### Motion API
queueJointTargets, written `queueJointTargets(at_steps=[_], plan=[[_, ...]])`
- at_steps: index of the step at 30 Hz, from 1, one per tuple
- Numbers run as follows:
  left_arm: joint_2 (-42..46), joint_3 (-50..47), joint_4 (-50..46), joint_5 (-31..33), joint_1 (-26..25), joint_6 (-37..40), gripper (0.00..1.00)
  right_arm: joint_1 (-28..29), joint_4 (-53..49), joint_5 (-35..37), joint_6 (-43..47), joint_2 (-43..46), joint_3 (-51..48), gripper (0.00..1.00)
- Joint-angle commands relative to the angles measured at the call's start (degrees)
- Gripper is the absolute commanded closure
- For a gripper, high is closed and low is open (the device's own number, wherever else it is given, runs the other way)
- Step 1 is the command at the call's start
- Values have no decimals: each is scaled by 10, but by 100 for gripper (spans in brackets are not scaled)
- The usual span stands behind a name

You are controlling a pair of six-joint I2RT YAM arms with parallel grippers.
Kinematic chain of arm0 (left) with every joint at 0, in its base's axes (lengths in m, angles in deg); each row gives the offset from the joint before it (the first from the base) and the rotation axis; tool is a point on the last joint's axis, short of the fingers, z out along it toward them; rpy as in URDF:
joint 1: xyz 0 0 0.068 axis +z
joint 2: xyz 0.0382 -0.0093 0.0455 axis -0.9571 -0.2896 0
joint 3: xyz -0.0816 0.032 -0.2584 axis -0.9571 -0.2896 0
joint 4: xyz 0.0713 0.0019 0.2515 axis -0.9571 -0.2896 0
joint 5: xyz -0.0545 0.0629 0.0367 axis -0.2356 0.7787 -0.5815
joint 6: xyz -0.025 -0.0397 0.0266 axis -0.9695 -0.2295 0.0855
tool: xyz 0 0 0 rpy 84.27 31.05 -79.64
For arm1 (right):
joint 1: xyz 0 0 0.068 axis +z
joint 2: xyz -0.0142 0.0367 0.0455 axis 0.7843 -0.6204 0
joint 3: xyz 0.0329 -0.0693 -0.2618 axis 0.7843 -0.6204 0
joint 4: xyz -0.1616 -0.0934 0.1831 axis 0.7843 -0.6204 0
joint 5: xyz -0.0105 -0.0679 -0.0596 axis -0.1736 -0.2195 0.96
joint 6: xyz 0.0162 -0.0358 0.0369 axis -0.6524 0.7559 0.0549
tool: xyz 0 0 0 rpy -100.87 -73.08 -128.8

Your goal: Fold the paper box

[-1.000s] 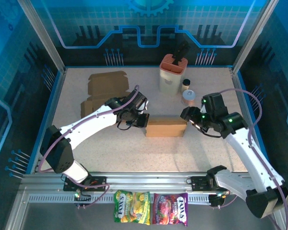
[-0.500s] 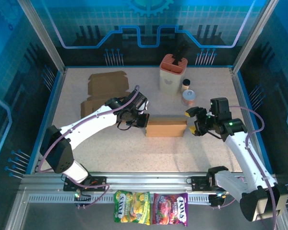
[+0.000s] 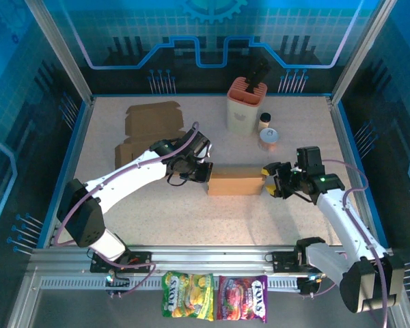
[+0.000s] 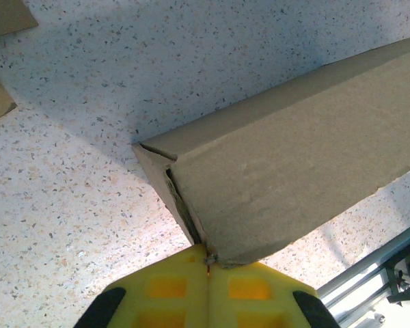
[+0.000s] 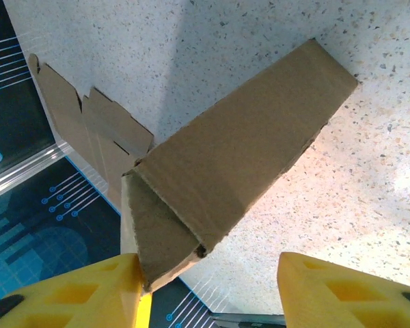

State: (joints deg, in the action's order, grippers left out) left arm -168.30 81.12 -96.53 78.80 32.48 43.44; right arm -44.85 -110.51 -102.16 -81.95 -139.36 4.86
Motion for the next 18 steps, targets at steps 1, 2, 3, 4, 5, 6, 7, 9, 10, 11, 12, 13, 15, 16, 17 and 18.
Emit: queueJointTargets(at_steps=[1, 2, 3, 4, 5, 6, 7, 9, 10, 11, 12, 13, 15, 16, 17, 18], plan=[[4, 2, -21, 8, -7, 7, 99, -14, 7, -9, 12, -5, -14, 47], [6, 2, -21, 7, -6, 5, 97, -14, 6, -9, 15, -4, -18, 48], [8, 2, -21, 6, -6, 2, 95, -16, 4, -9, 18, -3, -21, 49], [12, 2, -21, 5, -6, -3, 91, -17, 3, -8, 21, -2, -24, 50], [17, 3, -20, 4, -6, -9, 87, -17, 0, -8, 23, -2, -28, 50], [24, 4, -19, 3, -6, -16, 81, -18, -1, -9, 24, -1, -31, 51], [31, 5, -16, 3, -6, -23, 76, -18, -3, -8, 26, 0, -32, 51], [46, 6, -8, -5, 0, -44, 69, -20, -7, -7, 29, 2, -35, 52], [51, 8, -4, -13, 5, -55, 67, -20, -9, -6, 31, 4, -36, 52], [54, 6, 3, -25, 13, -68, 65, -20, -11, -6, 32, 4, -37, 52], [56, 4, 11, -40, 24, -81, 64, -20, -13, -6, 34, 3, -38, 52], [55, 2, 16, -53, 33, -92, 64, -20, -13, -6, 36, 3, -38, 52], [53, -6, 35, -78, 55, -114, 64, -19, -13, -5, 37, 2, -38, 52], [50, -11, 43, -88, 61, -121, 64, -19, -12, -5, 38, 2, -38, 52], [46, -16, 52, -99, 68, -127, 65, -20, -11, -5, 39, 1, -37, 52], [42, -19, 58, -107, 73, -130, 66, -20, -11, -5, 40, 0, -36, 52]])
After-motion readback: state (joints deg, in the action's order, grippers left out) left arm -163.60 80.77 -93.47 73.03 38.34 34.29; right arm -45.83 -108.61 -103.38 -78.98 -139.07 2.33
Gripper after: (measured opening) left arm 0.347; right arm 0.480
